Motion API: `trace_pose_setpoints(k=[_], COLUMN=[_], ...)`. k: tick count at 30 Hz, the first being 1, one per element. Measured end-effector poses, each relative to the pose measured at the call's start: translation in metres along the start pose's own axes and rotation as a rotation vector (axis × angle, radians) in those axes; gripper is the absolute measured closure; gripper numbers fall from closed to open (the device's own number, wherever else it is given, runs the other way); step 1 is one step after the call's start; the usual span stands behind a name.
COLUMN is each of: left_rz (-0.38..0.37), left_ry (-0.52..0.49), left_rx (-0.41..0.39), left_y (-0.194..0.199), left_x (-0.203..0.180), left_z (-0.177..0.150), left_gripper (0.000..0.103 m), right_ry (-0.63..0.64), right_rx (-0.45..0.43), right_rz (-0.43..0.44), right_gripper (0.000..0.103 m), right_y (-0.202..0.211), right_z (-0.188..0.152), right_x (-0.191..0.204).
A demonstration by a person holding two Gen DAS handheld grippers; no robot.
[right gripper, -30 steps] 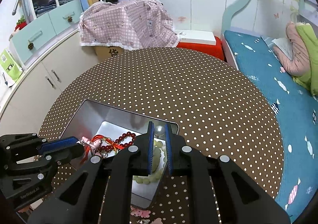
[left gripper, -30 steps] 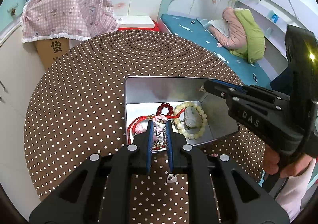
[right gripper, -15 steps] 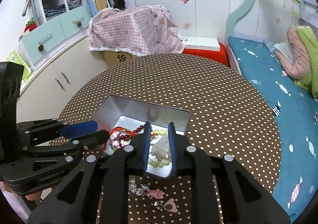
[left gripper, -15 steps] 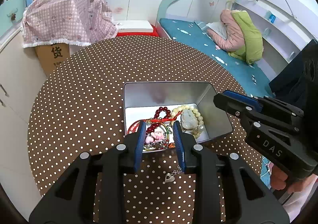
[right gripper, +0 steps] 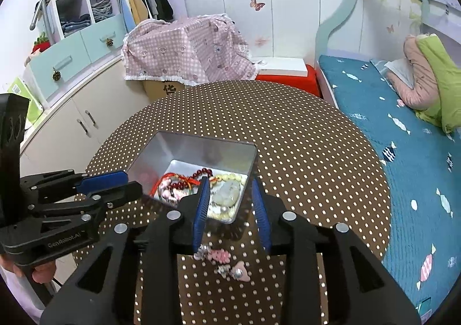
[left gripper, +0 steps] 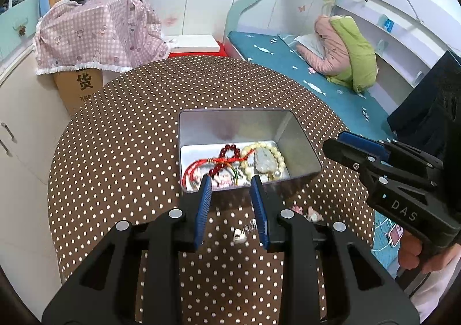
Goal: Organize jewelry
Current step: 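Withdraw both tools from the box toward the silver chains, then grasp the silver pearl chain with the left tool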
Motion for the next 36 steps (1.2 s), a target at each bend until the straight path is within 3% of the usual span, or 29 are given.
trace_pose_setpoints(k=[6,11,14,15,23,27,32,35,36], left_rz=[-0.025,-0.02,-0.02,-0.013,0.042,0.105,0.094,0.079,0.068], left_ry=[-0.002,0.003,-0.005,-0.01,-0.056,-0.144,-0.143,-0.109,-0.093], left_rx=[0.04,0.1,0.137,0.143,0.173,0.164,0.169,0.162,0.159], left_y=[0.005,-0.006,-0.017,-0.02,-0.043,-0.05,-0.048,-0.042,-0.039], left_x=[-0.003,-0.001,-0.002,-0.003,-0.005,-0.009,-0.004,0.003,0.006], left_z=[-0.028,-0.052,-0.064,-0.066,-0.074,-0.072,-0.072,-0.069,-0.066], left_gripper=[0.074,0.073,0.06,0.06,0.061,0.088,0.09,0.103,0.103], right_ry=[-0.019,-0.035,-0.043,-0.046,-0.034,-0.03,-0.036,-0.036,-0.037], right_rx=[0.033,0.128,0.162,0.171,0.183,0.191,0.191,0.188,0.185], right_rz=[-0.031,-0.064,-0.069,-0.068,-0.043,-0.044,-0.04,-0.043,-0.042], right_gripper=[0.069,0.069,0.069,0.069,0.069,0.068,0.068,0.068,0.068], right_y=[0.003,-0.011,-0.015,-0.016,-0.018,-0.021,-0.021,-0.019,-0.017], right_z=[-0.026,-0.064,-0.078,-0.082,-0.09,-0.093,-0.092,-0.092,-0.091], right_x=[-0.015,-0.026,-0.026,-0.025,-0.012,-0.012,-0.013,-0.014,-0.014])
Point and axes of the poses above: each gripper's, at about its wrist camera, not at the fingertips, and y roughly against the way its jaws point, x to its left, z to its top, the point moved 10 cm from there along -y, roughly the way its jaws point, and after that the axes turned 6 degrees about -x, right-handed, at the moved point
